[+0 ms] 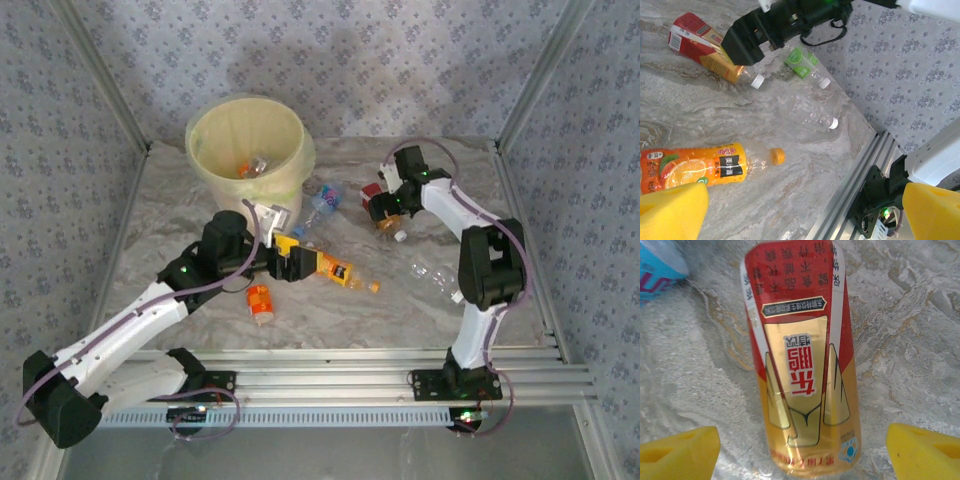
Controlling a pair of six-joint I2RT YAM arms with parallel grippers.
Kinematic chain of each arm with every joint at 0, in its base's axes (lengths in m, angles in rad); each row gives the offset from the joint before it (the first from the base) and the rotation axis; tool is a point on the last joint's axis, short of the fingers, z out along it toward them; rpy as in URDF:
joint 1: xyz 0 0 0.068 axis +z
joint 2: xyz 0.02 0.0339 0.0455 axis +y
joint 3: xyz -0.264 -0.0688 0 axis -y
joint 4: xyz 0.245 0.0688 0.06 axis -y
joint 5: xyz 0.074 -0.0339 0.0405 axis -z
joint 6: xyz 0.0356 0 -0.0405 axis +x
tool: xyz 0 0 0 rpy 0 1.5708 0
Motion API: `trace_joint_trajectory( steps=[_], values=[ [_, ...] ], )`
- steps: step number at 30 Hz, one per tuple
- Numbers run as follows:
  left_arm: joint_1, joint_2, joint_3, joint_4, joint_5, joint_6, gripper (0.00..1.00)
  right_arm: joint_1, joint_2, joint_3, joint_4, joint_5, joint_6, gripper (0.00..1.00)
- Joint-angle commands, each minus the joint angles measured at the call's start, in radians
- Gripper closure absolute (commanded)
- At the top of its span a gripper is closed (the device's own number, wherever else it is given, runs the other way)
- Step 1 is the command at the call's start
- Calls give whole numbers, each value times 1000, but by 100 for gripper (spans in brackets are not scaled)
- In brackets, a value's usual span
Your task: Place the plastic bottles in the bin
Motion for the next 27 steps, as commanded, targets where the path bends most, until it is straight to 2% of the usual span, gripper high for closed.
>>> trace_joint_trajectory(
  steps=[1,12,16,19,27],
  values=[
    [-12,-16,-9,72,-19,-10,0,-4,56,59,-84,27,-38,11],
    [-49,16,-21,93,-26,-25,0,-12,170,162,-156,16,-63,12],
    [-56,21,-12,88,-29,-22,0,-9,189,169,-155,15,-63,16],
    [-59,20,-16,81,-38,-18,0,-6,204,171,-159,15,-63,22],
    [-62,23,-25,85,-41,-25,0,5,224,164,-147,35,-64,26]
  ],
)
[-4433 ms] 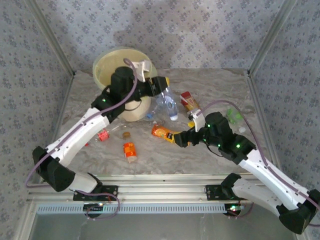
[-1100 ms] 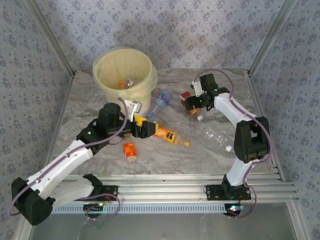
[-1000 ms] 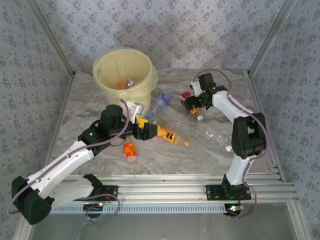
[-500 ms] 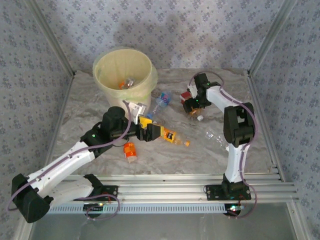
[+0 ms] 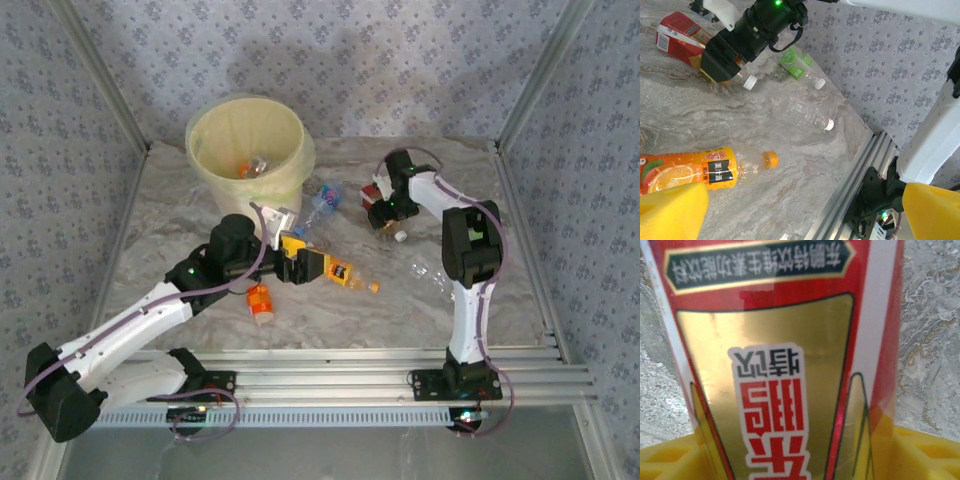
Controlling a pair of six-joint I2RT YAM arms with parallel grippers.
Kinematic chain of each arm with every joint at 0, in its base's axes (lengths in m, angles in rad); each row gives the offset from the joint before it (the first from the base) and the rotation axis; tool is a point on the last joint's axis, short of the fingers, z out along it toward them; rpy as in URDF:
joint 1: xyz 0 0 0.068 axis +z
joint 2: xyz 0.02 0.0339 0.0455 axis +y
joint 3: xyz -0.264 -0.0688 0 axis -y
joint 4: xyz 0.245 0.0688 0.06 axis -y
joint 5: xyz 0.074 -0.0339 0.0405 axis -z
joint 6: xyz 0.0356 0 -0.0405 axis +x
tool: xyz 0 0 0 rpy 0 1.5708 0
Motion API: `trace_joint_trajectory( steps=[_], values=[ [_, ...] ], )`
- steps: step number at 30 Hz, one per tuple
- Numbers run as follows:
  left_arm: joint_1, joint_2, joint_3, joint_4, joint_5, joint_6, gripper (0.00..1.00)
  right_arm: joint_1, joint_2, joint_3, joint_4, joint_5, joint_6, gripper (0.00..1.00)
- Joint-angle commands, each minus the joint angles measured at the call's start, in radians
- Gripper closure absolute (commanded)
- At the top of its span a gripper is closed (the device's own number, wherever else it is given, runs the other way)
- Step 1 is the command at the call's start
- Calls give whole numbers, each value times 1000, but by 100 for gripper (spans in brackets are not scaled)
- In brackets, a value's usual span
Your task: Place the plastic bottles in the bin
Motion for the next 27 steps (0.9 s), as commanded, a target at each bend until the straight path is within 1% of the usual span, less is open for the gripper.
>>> trace_joint_trajectory(
  steps=[1,6,10,15,17,18,20,23,27],
  values=[
    [-9,1,-13,33,-6,-7,0,7,15,18,-22,19,-10,28],
    [-9,4,-26,47,-12,-12,0,12,4,11,-22,6,-11,36],
    [-10,16,-61,95,-23,-45,0,14,-29,-11,-8,0,-10,41],
    [-11,29,-101,165,-45,-107,0,17,-111,-73,27,-35,32,42],
    [-11,38,-133,231,-68,-161,0,18,-152,-114,52,-49,64,43],
    [-11,50,-148,276,-62,-191,0,20,-181,-139,62,-61,81,43],
    [-11,80,-161,326,-55,-236,0,31,-234,-187,86,-73,109,44],
    [-11,131,-156,373,-40,-262,0,61,-314,-267,126,-78,144,44],
    [-11,177,-155,425,-75,-317,1,99,-420,-377,176,-84,196,44]
  ],
)
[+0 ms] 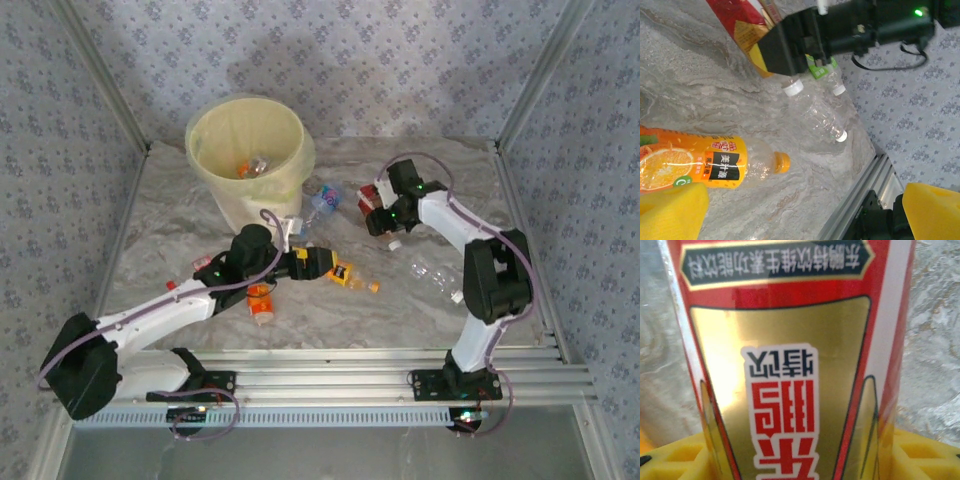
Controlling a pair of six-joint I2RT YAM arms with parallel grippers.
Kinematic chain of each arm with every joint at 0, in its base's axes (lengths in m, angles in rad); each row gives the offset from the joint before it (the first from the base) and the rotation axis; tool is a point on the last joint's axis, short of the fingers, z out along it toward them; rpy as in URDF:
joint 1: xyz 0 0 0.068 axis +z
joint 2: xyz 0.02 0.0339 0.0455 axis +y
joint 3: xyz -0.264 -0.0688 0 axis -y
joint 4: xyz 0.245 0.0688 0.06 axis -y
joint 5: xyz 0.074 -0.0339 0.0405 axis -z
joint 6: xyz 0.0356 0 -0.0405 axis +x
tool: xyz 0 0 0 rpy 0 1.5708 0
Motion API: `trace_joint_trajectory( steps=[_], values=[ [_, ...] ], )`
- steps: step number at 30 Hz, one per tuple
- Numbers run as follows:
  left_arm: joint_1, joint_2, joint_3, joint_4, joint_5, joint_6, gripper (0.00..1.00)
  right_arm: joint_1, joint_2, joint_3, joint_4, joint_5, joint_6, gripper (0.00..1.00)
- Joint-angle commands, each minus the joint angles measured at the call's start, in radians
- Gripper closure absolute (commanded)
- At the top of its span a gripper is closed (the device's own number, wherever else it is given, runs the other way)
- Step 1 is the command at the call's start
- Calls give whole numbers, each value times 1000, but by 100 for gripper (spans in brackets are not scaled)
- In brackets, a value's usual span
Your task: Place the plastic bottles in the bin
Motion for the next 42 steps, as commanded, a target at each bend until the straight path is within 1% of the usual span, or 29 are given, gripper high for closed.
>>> trace_joint_trajectory(
  steps=[1,3,9,13,17,25,31,42],
  values=[
    [-4,24,4,125,-24,-72,0,34,-89,-80,57,-23,73,44],
    [-4,48,15,148,-23,-86,0,58,-146,-145,72,-18,93,44],
    [2,106,35,182,-33,-128,0,113,-306,-244,66,-32,153,44],
    [27,150,30,268,-18,-204,1,159,-396,-277,61,-63,187,44],
    [33,191,54,315,3,-224,1,213,-453,-286,34,-40,202,44],
    [36,238,67,396,29,-220,0,265,-507,-309,16,-56,224,44],
    [39,262,62,430,32,-221,0,290,-541,-320,14,-96,233,44],
    [39,301,82,459,57,-226,4,344,-560,-309,-22,-126,248,44]
  ],
)
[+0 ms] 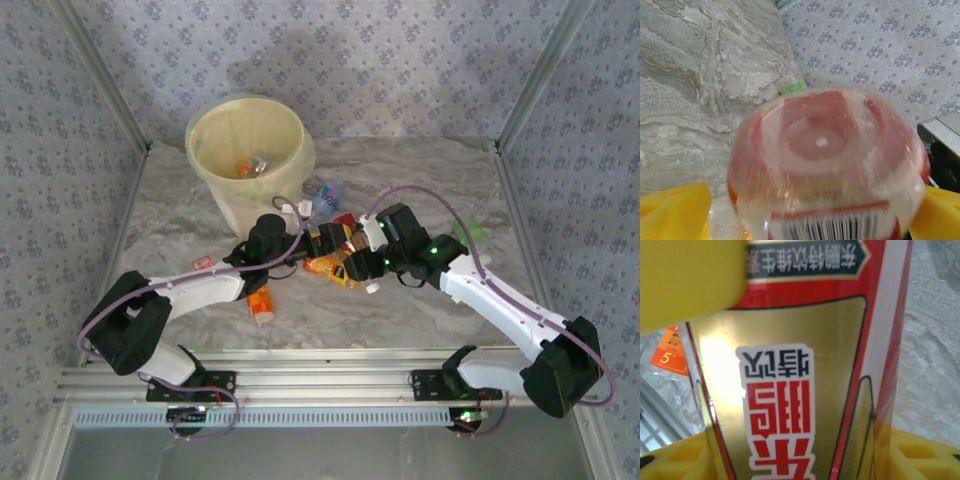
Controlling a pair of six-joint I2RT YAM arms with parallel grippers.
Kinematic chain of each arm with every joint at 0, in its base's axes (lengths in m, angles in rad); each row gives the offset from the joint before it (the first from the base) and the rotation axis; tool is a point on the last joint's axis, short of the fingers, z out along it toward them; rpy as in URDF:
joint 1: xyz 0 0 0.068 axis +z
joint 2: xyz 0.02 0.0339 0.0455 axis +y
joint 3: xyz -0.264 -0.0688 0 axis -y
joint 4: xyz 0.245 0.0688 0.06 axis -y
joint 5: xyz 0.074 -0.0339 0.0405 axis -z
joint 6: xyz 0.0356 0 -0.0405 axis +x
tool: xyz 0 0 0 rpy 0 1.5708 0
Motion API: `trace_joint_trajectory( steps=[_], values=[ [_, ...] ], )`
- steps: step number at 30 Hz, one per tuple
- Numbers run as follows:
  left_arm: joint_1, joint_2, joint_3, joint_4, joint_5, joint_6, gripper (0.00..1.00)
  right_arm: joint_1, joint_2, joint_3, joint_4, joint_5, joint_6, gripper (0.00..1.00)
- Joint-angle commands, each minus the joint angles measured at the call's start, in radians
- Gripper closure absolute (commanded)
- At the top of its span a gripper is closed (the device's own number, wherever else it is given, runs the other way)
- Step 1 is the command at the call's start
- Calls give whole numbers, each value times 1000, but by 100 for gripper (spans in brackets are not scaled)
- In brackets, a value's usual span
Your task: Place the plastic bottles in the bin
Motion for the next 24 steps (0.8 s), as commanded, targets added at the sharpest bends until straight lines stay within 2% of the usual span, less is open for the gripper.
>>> trace_joint_trajectory(
  steps=[1,12,18,24],
  values=[
    [5,9,28,59,26,-9,5,20,-18,7,-32,-26,15,43],
    [4,-3,17,62,31,-12,22,41,15,7,-29,-13,27,42],
    [4,-24,15,41,24,-1,28,54,36,10,-26,5,29,41],
    [3,-38,25,25,44,6,40,62,37,16,-24,18,31,42]
  ],
)
